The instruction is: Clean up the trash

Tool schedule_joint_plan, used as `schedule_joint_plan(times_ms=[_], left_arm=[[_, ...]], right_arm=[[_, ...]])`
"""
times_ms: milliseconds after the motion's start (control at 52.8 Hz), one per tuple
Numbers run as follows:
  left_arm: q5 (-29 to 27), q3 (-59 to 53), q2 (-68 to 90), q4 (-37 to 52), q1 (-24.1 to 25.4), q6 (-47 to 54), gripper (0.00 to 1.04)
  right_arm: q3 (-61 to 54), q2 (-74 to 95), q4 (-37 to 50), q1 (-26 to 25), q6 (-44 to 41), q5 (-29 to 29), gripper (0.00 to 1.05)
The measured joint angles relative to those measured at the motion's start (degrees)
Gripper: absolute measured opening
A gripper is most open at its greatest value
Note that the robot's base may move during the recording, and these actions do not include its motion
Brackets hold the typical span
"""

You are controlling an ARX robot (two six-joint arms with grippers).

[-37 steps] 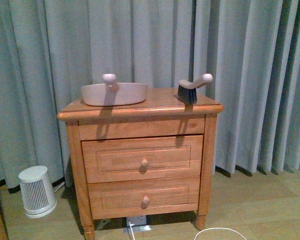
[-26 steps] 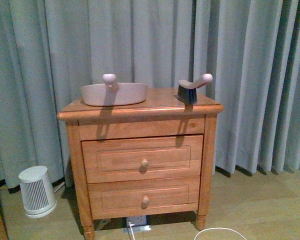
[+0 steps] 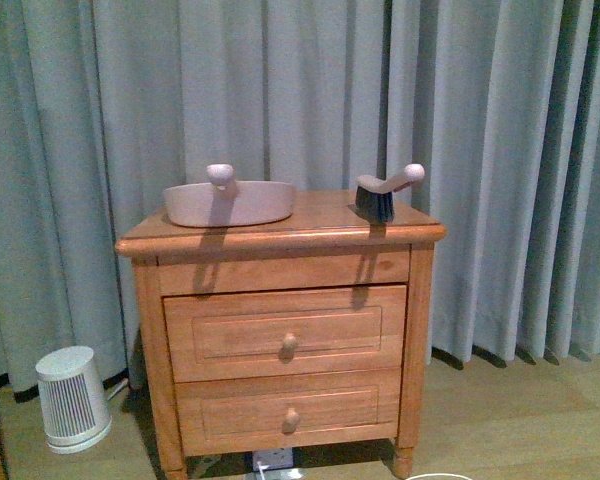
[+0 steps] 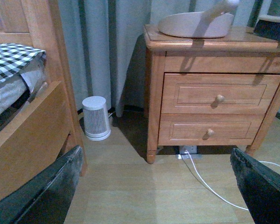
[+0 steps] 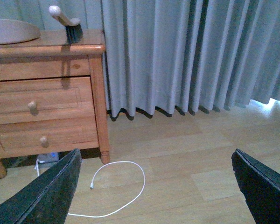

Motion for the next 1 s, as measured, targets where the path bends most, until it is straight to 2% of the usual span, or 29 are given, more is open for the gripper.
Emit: schedule_joint_plan(times_ms=[1003], left_arm=[[0.0,0.0,0.0,0.0,0.0,0.0,0.97]], right_arm=[[0.0,0.0,0.0,0.0,0.0,0.0,0.97]])
